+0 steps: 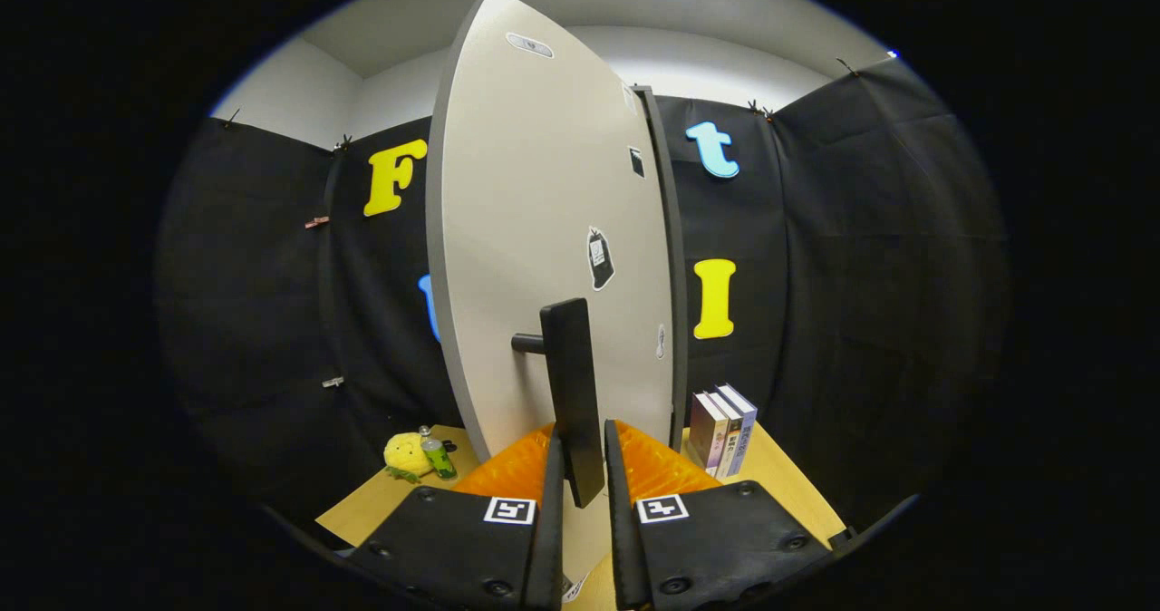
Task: Open the shoe cabinet door, grab the shoes and put them into the shoe cabinet, then close the shoe cabinet door.
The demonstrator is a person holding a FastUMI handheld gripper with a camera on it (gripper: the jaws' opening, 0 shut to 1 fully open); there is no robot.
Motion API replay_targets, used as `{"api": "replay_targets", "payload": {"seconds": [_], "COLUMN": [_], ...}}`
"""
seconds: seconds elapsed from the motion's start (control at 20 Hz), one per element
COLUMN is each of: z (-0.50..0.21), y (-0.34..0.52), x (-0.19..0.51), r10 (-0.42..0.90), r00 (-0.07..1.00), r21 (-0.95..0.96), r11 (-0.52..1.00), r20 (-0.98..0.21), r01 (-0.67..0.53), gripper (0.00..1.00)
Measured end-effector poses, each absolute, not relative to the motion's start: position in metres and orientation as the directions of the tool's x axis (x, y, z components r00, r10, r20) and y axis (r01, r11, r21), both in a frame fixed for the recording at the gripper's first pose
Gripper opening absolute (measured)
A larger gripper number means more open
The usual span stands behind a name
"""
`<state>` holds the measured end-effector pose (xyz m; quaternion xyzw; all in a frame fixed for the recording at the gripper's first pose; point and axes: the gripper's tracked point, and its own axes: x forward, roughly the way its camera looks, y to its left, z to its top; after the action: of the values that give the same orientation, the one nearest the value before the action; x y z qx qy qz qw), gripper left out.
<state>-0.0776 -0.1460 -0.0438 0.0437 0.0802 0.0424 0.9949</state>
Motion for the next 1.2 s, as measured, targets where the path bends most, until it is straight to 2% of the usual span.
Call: {"api": "replay_targets", "payload": {"seconds": [0.35,0.6,0.85,1.2], "z": [-0.037,0.001,0.001,-0.012], "y": [-0.206,-0.263,-0.269,-0.238], "x": [-0.111,-0.168,-0.183,-0.186], "r10": [-0.091,-0.216,-0.229,-0.162], "r00": [0.984,0.975,0.972,0.984], "r21": [0.037,0.035,0.029,0.026], "r11": [0.995,0.975,0.973,0.986], "r20": [-0.155,-0.045,-0.042,-0.074], "r01": [0.097,0.218,0.230,0.164], "gripper": [0.26,0.26,0.25,0.26]}}
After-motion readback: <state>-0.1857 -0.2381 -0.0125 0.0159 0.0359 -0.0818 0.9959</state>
